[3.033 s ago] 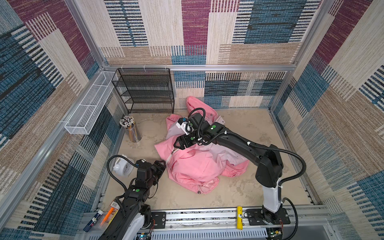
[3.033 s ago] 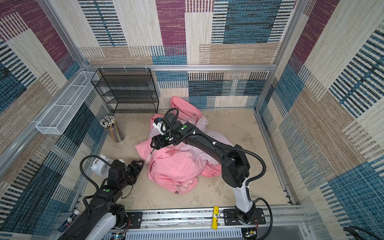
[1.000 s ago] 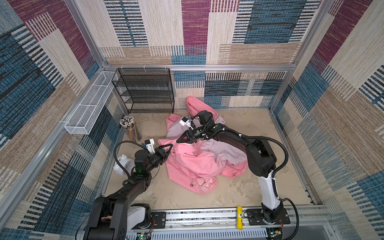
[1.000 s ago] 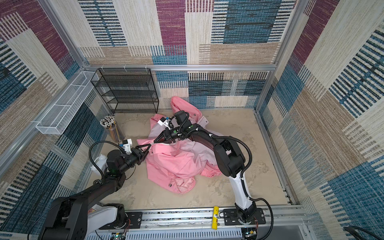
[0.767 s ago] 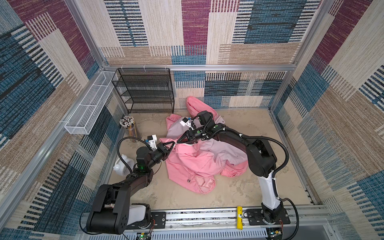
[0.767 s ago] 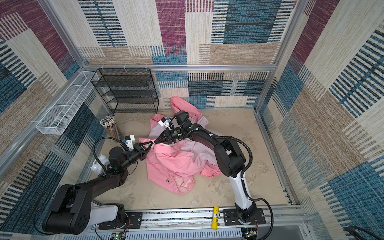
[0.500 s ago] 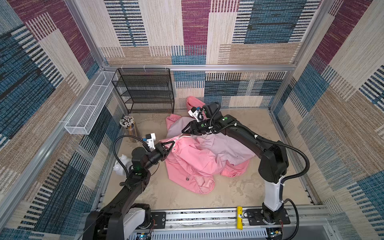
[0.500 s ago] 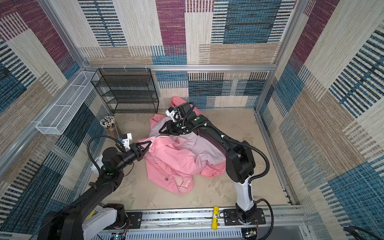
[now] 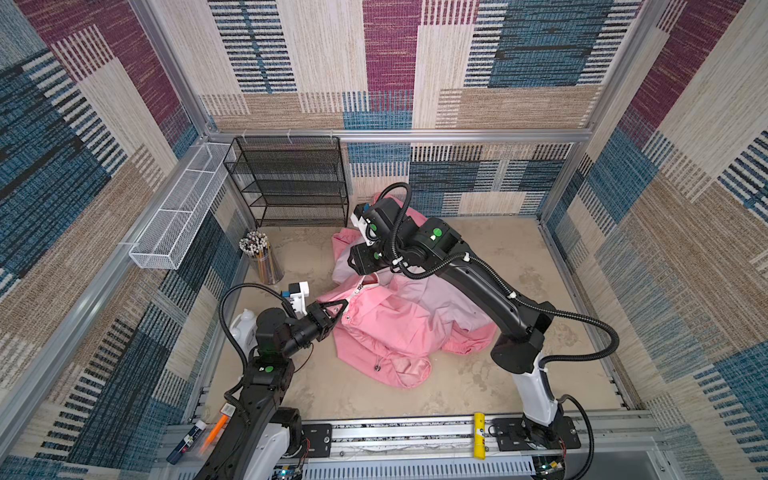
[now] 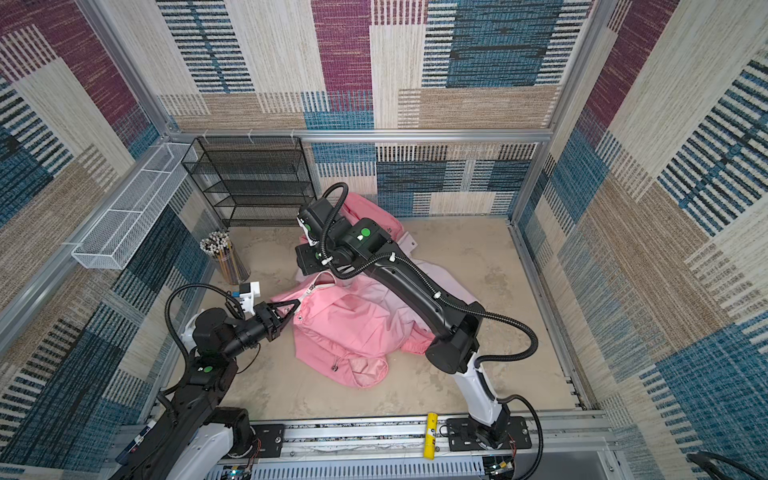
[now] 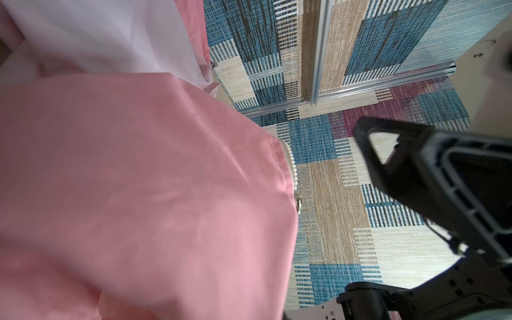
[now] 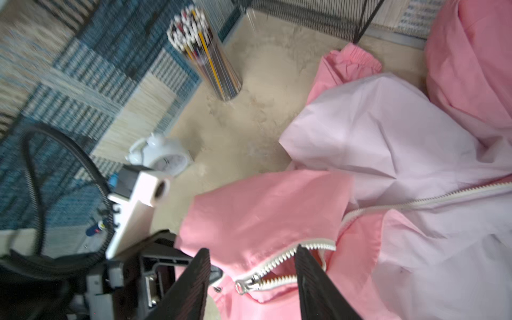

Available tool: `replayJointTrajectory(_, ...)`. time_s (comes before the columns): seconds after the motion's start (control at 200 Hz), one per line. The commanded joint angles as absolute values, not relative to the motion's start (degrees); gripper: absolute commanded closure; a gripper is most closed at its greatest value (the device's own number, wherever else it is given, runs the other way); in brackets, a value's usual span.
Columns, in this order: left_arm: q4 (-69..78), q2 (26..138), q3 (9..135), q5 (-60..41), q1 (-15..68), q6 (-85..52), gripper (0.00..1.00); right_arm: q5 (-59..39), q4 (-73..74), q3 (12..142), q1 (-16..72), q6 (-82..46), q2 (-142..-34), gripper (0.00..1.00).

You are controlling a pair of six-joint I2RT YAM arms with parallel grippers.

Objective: Zip up the jacket

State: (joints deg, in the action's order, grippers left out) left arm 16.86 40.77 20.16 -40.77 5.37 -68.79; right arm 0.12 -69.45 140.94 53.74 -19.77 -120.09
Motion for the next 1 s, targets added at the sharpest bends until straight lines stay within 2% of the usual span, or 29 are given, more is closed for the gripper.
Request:
replayJointTrajectory(0.0,14.5,38.9,21.4,-41.6,5.4,-70.3,1.00,7.2,-75.9,138.4,55.4,-16.8,-118.9,0.47)
replayJointTrajectory(0.235,11.6,36.2,21.2,-41.3,5.8,-70.2,1.00,12.1,-76.6,143.4,60.0,-15.4,-119.7,0.48)
replayJointTrajectory(0.792,9.9,35.1,21.6,-40.9,6.1,-70.9,1.00,18.3,-76.7,140.8,64.7,-12.4,-123.0,0.56)
replayJointTrajectory(0.917,9.9,35.2,21.4,-40.9,6.1,-71.1,1.00,20.6,-76.6,140.4,64.7,-12.6,-123.4,0.60)
replayJointTrajectory(0.997,9.9,35.1,21.5,-40.9,6.1,-71.1,1.00,21.7,-76.6,140.7,64.7,-12.8,-123.9,0.67)
